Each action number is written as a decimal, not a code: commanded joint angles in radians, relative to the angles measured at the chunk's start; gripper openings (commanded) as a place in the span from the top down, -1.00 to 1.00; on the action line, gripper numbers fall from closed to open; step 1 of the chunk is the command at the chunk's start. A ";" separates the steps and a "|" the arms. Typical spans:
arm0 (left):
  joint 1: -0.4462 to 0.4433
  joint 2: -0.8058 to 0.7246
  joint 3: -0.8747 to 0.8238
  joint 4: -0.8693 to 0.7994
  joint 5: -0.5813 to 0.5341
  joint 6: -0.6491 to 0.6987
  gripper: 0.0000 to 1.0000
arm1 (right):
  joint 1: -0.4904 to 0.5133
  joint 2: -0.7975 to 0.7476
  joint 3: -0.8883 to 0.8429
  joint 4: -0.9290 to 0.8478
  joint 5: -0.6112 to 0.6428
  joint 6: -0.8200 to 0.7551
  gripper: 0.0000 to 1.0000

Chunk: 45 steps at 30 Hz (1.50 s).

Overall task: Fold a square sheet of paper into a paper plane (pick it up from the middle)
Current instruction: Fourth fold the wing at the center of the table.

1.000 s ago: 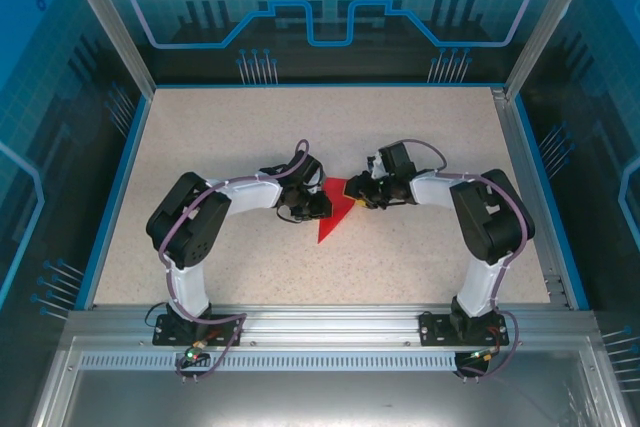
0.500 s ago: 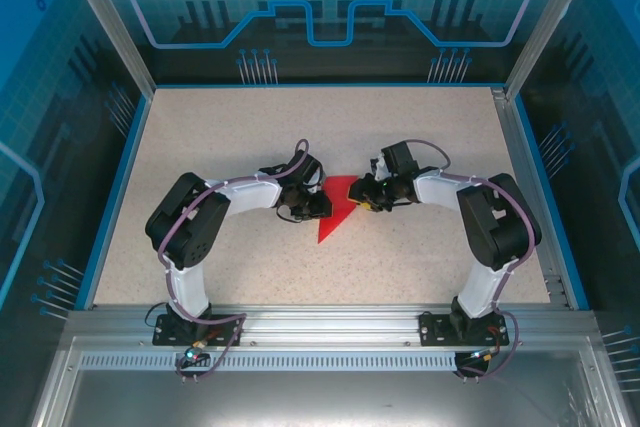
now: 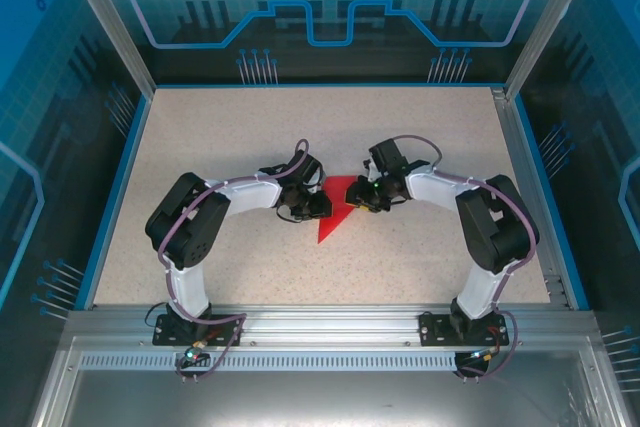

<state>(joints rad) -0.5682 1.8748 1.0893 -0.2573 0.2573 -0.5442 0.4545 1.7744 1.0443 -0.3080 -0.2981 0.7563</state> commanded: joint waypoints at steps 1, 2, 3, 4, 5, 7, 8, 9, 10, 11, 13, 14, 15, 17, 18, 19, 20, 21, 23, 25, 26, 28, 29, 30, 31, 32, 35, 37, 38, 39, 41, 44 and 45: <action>0.005 -0.003 -0.019 -0.019 0.002 -0.004 0.57 | 0.022 -0.030 0.045 -0.100 0.061 -0.036 0.33; 0.006 -0.001 -0.019 -0.020 0.003 -0.002 0.57 | 0.028 -0.027 0.060 -0.125 0.079 -0.039 0.32; 0.005 -0.002 -0.017 -0.020 0.005 -0.003 0.57 | 0.034 -0.020 0.077 -0.156 0.098 -0.044 0.31; 0.005 -0.002 -0.017 -0.020 0.004 -0.002 0.57 | 0.038 -0.011 0.099 -0.186 0.114 -0.051 0.32; 0.005 -0.003 -0.017 -0.020 0.005 -0.003 0.57 | 0.042 -0.006 0.108 -0.187 0.111 -0.060 0.33; 0.005 -0.003 -0.017 -0.019 0.005 -0.004 0.57 | 0.047 -0.003 0.107 -0.170 0.097 -0.057 0.33; 0.005 -0.003 -0.017 -0.020 0.006 -0.002 0.57 | 0.046 0.000 0.105 -0.152 0.077 -0.056 0.34; 0.005 -0.003 -0.017 -0.020 0.005 -0.002 0.58 | 0.046 0.003 0.097 -0.123 0.053 -0.055 0.34; 0.004 -0.004 -0.020 -0.019 0.004 -0.004 0.58 | 0.043 0.003 0.088 -0.094 0.034 -0.046 0.34; 0.004 -0.010 -0.023 -0.013 0.004 -0.004 0.57 | 0.043 0.008 0.085 -0.079 0.025 -0.036 0.33; 0.005 -0.017 -0.027 -0.008 0.004 -0.004 0.57 | 0.038 0.023 0.099 -0.098 0.032 -0.031 0.37; 0.005 -0.017 -0.022 -0.013 0.002 -0.002 0.57 | 0.036 0.019 0.102 -0.115 0.062 -0.028 0.38; 0.005 -0.017 -0.020 -0.020 -0.004 0.002 0.57 | 0.036 0.008 0.092 -0.111 0.085 -0.025 0.37; 0.005 -0.019 -0.026 -0.013 -0.005 0.001 0.58 | 0.026 -0.019 0.057 -0.092 0.107 -0.008 0.31; 0.004 -0.019 -0.028 -0.011 -0.004 0.000 0.58 | 0.021 -0.018 0.050 -0.092 0.110 -0.003 0.30; 0.004 -0.021 -0.033 -0.003 -0.002 0.001 0.58 | 0.017 -0.012 0.049 -0.103 0.112 0.004 0.29; 0.005 -0.023 -0.037 0.004 -0.004 0.001 0.58 | 0.015 -0.005 0.046 -0.108 0.114 0.012 0.30; 0.004 -0.025 -0.039 0.008 -0.008 0.002 0.58 | 0.015 -0.001 0.036 -0.099 0.106 0.020 0.29; 0.005 -0.024 -0.040 0.009 -0.013 0.004 0.58 | 0.015 0.008 0.018 -0.077 0.081 0.038 0.28; 0.005 -0.025 -0.043 0.016 -0.009 -0.002 0.58 | 0.015 0.014 0.003 -0.055 0.058 0.055 0.29; 0.005 -0.025 -0.045 0.019 -0.005 -0.002 0.58 | 0.015 0.016 -0.003 -0.049 0.058 0.064 0.28; 0.004 -0.025 -0.048 0.017 -0.007 -0.003 0.59 | 0.015 0.020 -0.017 -0.031 0.053 0.075 0.27; 0.004 -0.025 -0.053 0.022 -0.007 -0.004 0.59 | 0.014 0.020 -0.022 -0.023 0.051 0.080 0.27; 0.004 -0.022 -0.054 0.021 -0.007 -0.004 0.59 | 0.015 0.019 -0.030 -0.014 0.048 0.084 0.27; 0.004 -0.021 -0.054 0.023 -0.006 -0.004 0.60 | 0.015 0.016 -0.036 -0.003 0.040 0.084 0.26; 0.005 -0.022 -0.058 0.030 -0.005 -0.008 0.60 | 0.015 0.016 -0.039 0.001 0.038 0.080 0.26; 0.005 -0.025 -0.071 0.046 0.005 -0.024 0.60 | 0.014 0.030 -0.044 0.003 0.030 0.073 0.26; 0.005 -0.014 -0.075 0.048 0.005 -0.028 0.59 | 0.011 0.035 -0.056 0.022 0.017 0.081 0.25; 0.005 -0.008 -0.072 0.046 0.007 -0.027 0.60 | 0.010 0.033 -0.063 0.033 0.013 0.085 0.25; 0.005 -0.002 -0.070 0.045 0.007 -0.026 0.60 | 0.010 0.035 -0.064 0.038 0.012 0.090 0.24; 0.005 0.009 -0.065 0.049 0.007 -0.028 0.60 | 0.007 0.040 -0.058 0.050 -0.012 0.093 0.24; 0.005 0.015 -0.054 0.050 0.010 -0.028 0.60 | 0.004 0.046 -0.037 0.047 -0.026 0.096 0.25; 0.005 0.014 -0.051 0.050 0.012 -0.027 0.60 | 0.003 0.045 -0.032 0.046 -0.030 0.097 0.26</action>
<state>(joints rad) -0.5682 1.8645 1.0416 -0.1997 0.2581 -0.5514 0.4675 1.7996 0.9924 -0.2764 -0.2890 0.8387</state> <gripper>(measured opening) 0.198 0.375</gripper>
